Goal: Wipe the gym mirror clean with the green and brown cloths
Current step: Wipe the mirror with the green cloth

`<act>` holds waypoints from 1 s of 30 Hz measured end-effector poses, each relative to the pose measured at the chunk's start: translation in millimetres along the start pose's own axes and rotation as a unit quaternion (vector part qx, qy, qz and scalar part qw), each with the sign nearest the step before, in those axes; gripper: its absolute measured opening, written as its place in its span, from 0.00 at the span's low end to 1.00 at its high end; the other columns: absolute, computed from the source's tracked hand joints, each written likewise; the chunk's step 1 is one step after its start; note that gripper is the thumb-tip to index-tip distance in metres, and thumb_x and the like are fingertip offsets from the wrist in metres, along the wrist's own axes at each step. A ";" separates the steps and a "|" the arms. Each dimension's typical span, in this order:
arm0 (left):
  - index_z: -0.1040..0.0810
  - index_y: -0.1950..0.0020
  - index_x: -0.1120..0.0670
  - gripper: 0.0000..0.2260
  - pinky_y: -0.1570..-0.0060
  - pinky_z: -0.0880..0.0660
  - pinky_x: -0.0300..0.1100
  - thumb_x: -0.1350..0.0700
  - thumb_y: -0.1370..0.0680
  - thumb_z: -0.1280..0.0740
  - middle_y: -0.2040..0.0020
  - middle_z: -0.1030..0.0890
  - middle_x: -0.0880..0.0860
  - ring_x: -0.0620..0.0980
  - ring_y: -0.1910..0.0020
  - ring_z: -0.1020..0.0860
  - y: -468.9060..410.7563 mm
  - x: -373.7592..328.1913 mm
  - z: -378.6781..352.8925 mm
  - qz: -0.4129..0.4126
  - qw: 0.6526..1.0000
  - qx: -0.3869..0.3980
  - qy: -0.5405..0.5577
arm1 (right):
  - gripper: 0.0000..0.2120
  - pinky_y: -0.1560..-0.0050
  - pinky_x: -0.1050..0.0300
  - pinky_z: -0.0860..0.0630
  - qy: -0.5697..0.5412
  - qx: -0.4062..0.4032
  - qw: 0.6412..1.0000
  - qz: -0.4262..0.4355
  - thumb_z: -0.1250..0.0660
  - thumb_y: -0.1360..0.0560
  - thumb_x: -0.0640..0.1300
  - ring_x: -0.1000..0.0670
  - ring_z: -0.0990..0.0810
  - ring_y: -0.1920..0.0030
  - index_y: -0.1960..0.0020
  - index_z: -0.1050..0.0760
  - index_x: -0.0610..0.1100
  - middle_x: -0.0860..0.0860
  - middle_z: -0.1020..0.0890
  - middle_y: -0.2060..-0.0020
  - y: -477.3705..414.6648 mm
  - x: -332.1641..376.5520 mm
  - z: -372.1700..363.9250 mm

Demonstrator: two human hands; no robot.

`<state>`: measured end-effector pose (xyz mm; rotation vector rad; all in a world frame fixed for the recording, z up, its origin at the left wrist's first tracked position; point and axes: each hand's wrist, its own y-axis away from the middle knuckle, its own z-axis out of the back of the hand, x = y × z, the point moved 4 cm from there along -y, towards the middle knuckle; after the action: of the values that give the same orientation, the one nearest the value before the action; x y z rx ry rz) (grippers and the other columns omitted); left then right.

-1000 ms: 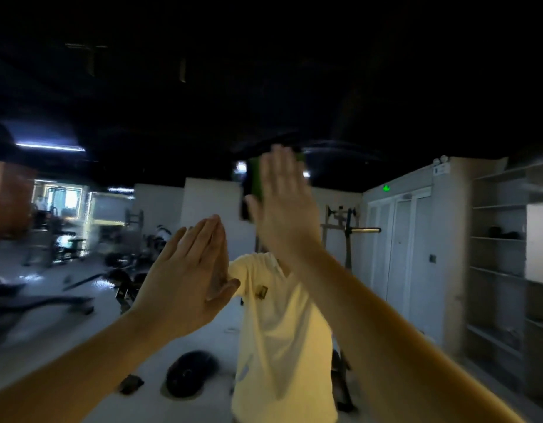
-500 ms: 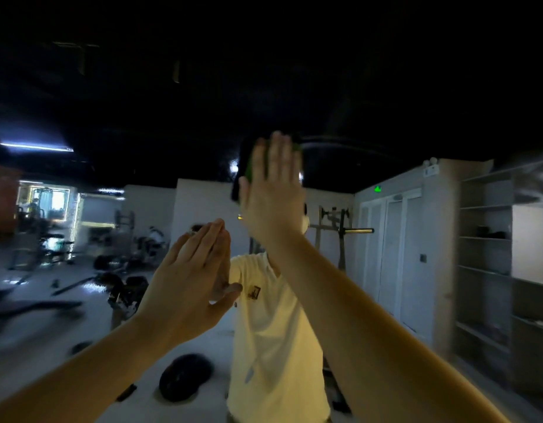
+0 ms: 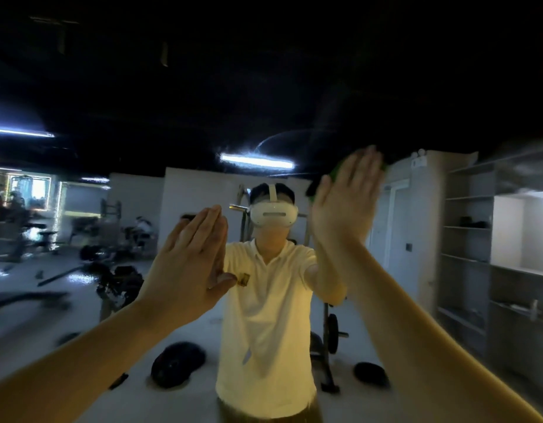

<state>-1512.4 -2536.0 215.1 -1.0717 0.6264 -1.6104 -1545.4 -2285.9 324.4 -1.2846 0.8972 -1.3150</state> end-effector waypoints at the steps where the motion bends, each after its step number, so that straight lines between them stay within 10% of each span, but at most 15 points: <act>1: 0.39 0.19 0.63 0.44 0.22 0.41 0.57 0.31 0.23 0.45 0.19 0.39 0.62 0.61 0.20 0.38 -0.1 0.5 0.1 -0.002 1.000 -0.002 0.002 | 0.32 0.20 0.36 0.48 -0.001 0.000 0.999 0.054 0.59 0.14 0.55 0.35 0.48 0.18 0.19 0.46 0.34 0.34 0.42 0.20 11.3 24.4 -4.8; 9: 0.38 0.19 0.63 0.49 0.20 0.46 0.57 0.25 0.25 0.45 0.18 0.41 0.62 0.60 0.19 0.41 2.4 5.7 1.3 -0.048 0.999 -0.015 0.007 | 0.29 0.18 0.42 0.56 0.036 0.116 0.905 0.408 0.56 0.13 0.52 0.40 0.57 0.17 0.17 0.52 0.39 0.39 0.50 0.18 149.3 39.5 -29.0; 17: 0.47 0.17 0.64 0.57 0.22 0.41 0.62 0.26 0.31 0.35 0.16 0.48 0.62 0.62 0.18 0.45 1.6 5.0 -7.1 -0.035 0.999 -0.001 0.006 | 0.34 0.18 0.39 0.51 0.020 0.025 0.994 0.105 0.55 0.17 0.55 0.38 0.54 0.17 0.17 0.54 0.37 0.37 0.51 0.17 -10.7 18.2 2.4; 21: 0.46 0.17 0.64 0.56 0.20 0.44 0.60 0.25 0.29 0.37 0.16 0.50 0.61 0.60 0.17 0.46 1.9 8.4 -6.9 -0.042 0.999 -0.006 -0.007 | 0.34 0.18 0.40 0.57 0.040 0.024 0.978 0.205 0.57 0.16 0.54 0.38 0.57 0.17 0.17 0.56 0.37 0.37 0.55 0.18 -0.3 74.5 -9.8; 27: 0.46 0.17 0.64 0.49 0.19 0.45 0.58 0.27 0.24 0.45 0.16 0.50 0.62 0.60 0.17 0.48 7.6 10.8 -9.5 -0.044 0.999 0.000 -0.009 | 0.33 0.18 0.43 0.58 0.045 0.104 0.857 0.503 0.46 0.17 0.54 0.41 0.56 0.17 0.18 0.46 0.38 0.40 0.43 0.19 163.7 22.5 -20.1; 30: 0.46 0.18 0.66 0.52 0.21 0.41 0.60 0.27 0.26 0.39 0.16 0.47 0.63 0.61 0.17 0.45 7.8 7.5 -6.8 -0.038 0.999 0.000 -0.012 | 0.35 0.18 0.41 0.58 0.094 0.072 0.883 0.453 0.40 0.19 0.54 0.39 0.52 0.18 0.19 0.45 0.38 0.38 0.41 0.20 109.9 -0.4 -13.9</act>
<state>-1515.0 -2546.3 208.0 -1.1251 0.5760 -1.6600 -1540.3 -2307.0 215.8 -0.4755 1.2929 -0.7226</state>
